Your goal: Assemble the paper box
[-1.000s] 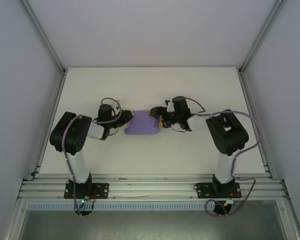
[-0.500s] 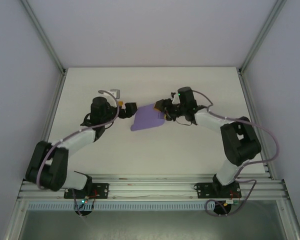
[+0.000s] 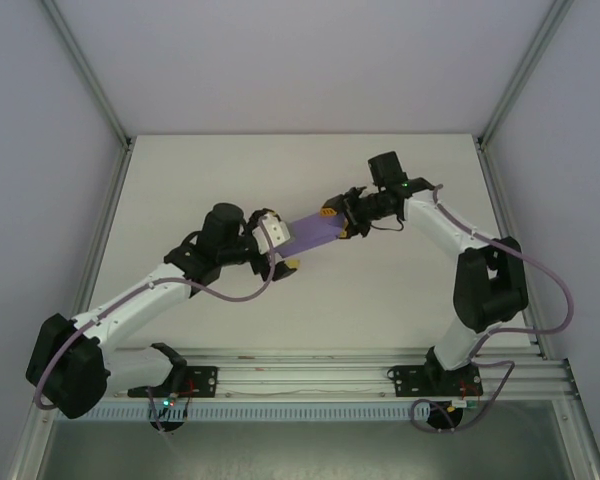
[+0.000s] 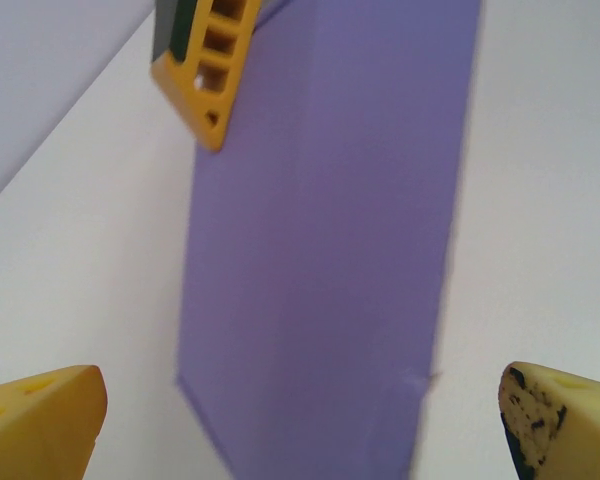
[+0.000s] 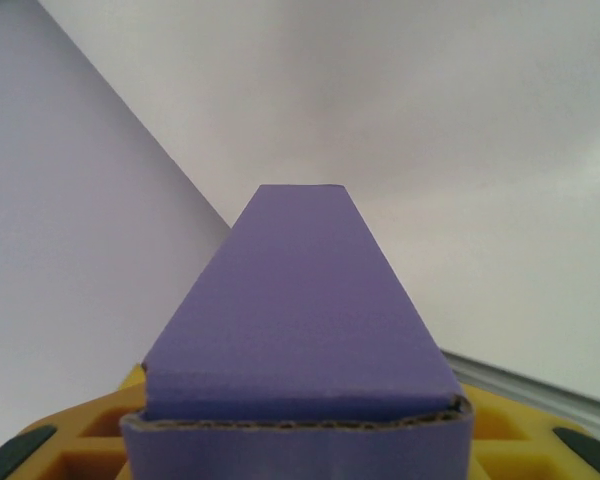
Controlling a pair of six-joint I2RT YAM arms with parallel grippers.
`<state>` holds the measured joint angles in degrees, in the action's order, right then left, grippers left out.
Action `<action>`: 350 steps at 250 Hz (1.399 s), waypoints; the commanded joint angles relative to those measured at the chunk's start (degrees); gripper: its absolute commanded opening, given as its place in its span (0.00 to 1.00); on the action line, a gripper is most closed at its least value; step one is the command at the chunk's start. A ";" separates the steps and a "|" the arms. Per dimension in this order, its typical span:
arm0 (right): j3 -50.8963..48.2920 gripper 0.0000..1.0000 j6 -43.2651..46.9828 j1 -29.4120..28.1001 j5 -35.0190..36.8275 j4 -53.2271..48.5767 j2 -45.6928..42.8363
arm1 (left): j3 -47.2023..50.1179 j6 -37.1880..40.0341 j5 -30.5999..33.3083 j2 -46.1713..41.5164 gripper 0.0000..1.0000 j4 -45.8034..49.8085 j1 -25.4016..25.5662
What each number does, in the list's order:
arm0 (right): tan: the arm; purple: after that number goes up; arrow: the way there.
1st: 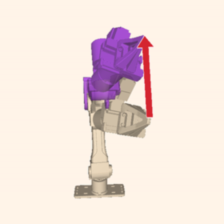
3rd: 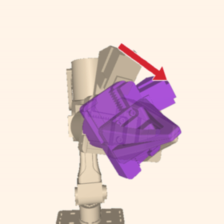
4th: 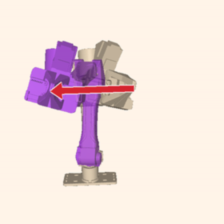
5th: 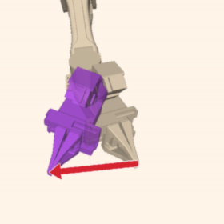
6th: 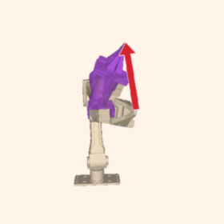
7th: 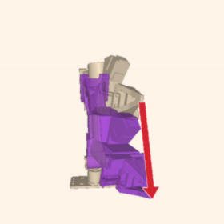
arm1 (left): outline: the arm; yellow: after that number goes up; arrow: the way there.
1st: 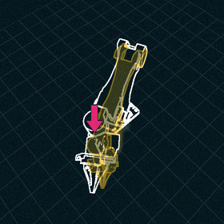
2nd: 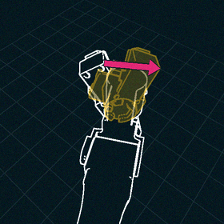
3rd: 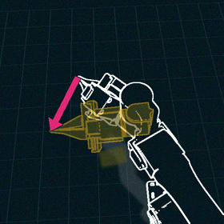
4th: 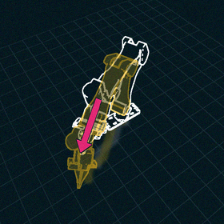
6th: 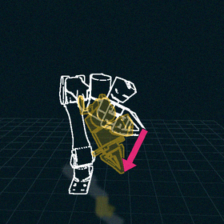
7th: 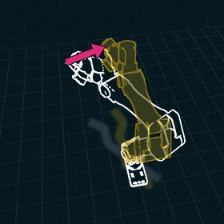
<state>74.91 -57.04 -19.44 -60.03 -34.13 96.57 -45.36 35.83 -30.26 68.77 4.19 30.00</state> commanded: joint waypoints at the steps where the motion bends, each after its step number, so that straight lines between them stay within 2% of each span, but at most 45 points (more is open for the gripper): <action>1: 1.41 0.39 -3.78 -0.09 -3.65 -1.79 0.27 | -2.88 6.64 3.81 1.87 1.00 2.93 0.63; 26: 0.28 0.38 -7.26 -0.15 -4.92 1.61 -0.24 | -2.95 5.94 6.54 3.91 1.00 1.64 1.20; 76: -1.51 0.34 -13.85 -0.22 -6.12 7.99 -0.86 | -3.92 5.87 7.75 7.26 1.00 1.56 2.33; 102: -1.19 0.34 -12.21 -0.25 -6.65 6.04 -0.74 | -4.84 5.67 9.86 8.21 0.99 1.33 2.53; 136: -1.24 0.35 -10.40 -0.30 -7.38 3.59 0.01 | -5.17 4.19 12.56 8.10 0.85 -0.46 2.76; 151: -1.66 0.35 -10.22 -0.25 -7.80 3.20 0.28 | -4.12 3.57 14.35 7.63 0.73 -3.65 2.81; 187: -1.92 0.37 -9.07 -0.33 -8.10 2.52 0.03 | -3.82 3.93 15.30 6.82 0.53 -4.80 2.78; 209: -2.04 0.40 -8.10 -0.29 -7.92 1.51 -0.16 | -3.99 3.43 14.91 6.25 0.47 -5.08 2.83; 243: -1.67 0.51 -4.49 -0.20 -5.19 -0.99 -0.75 | -3.32 3.53 13.05 5.34 0.43 -5.63 2.74; 251: -1.06 0.57 -2.77 -0.18 -4.04 -2.20 -0.90 | -3.50 3.53 12.05 5.24 0.42 -4.87 2.78; 273: -0.48 0.66 -0.91 0.18 -0.48 -1.32 -2.41 | -4.07 3.87 10.73 5.23 0.41 -2.26 2.78; 283: -0.55 0.80 -0.19 0.38 1.94 0.08 -3.47 | -4.30 3.68 10.77 5.40 0.39 -1.22 2.78; 290: -0.65 0.98 1.02 0.68 4.53 0.59 -4.32 | -4.62 3.38 10.87 5.56 0.39 -0.22 2.76; 292: -0.69 1.00 1.44 0.71 5.35 0.56 -4.63 | -4.64 3.37 10.98 5.62 0.39 0.06 2.71; 320: -0.65 1.00 9.93 3.45 17.85 0.85 -9.42 | -6.02 2.67 12.22 6.97 0.38 5.61 2.74; 337: -0.65 1.00 16.96 4.75 29.04 1.22 -13.92 | -7.87 2.53 11.72 8.06 0.38 11.31 2.70; 350: -1.72 1.00 26.13 4.76 37.96 3.77 -18.05 | -9.24 2.90 11.06 8.95 0.38 16.08 2.70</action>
<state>73.58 -49.30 -16.36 -45.19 -33.15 87.99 -50.41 39.59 -18.06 76.23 9.78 32.97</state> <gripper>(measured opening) 0.997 0.448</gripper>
